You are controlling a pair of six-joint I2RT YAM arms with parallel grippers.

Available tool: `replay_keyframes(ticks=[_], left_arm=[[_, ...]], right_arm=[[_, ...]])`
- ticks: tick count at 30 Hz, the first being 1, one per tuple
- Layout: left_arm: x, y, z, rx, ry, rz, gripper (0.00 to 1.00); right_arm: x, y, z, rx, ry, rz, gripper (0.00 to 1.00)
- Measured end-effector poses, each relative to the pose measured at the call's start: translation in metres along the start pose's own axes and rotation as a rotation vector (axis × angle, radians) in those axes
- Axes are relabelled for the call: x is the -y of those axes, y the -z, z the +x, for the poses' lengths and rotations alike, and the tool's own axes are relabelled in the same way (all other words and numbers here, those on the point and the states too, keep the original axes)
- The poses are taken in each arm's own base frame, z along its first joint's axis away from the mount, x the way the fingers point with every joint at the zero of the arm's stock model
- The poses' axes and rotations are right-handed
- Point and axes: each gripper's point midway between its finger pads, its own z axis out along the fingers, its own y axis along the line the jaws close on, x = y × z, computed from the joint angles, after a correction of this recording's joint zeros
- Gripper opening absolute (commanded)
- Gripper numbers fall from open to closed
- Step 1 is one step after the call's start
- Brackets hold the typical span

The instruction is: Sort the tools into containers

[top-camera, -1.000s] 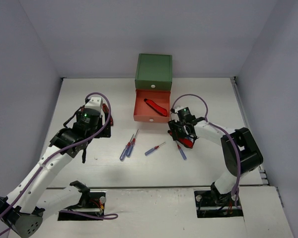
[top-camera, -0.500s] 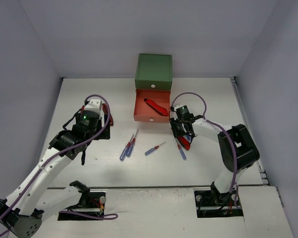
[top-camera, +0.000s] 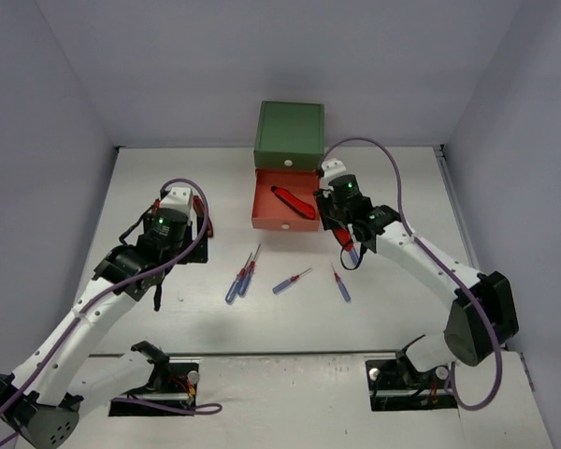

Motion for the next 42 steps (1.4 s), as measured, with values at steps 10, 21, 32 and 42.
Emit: replay_keyframes(ticks=[10, 21, 32, 42], left_arm=[[0.0, -0.007, 0.004, -0.028, -0.006, -0.012, 0.75], [0.002, -0.001, 0.001, -0.011, 0.039, 0.011, 0.75], [0.005, -0.018, 0.011, -0.08, 0.069, -0.014, 0.75], [0.011, -0.059, 0.006, -0.187, 0.175, -0.084, 0.75]], right_arm=[[-0.074, 0.038, -0.168, 0.352, 0.207, -0.161, 0.0], [-0.113, -0.078, -0.122, 0.146, 0.364, -0.222, 0.08], [-0.121, -0.087, -0.11, 0.114, 0.327, -0.257, 0.62], [-0.08, -0.045, -0.121, 0.16, 0.256, -0.168, 0.65]])
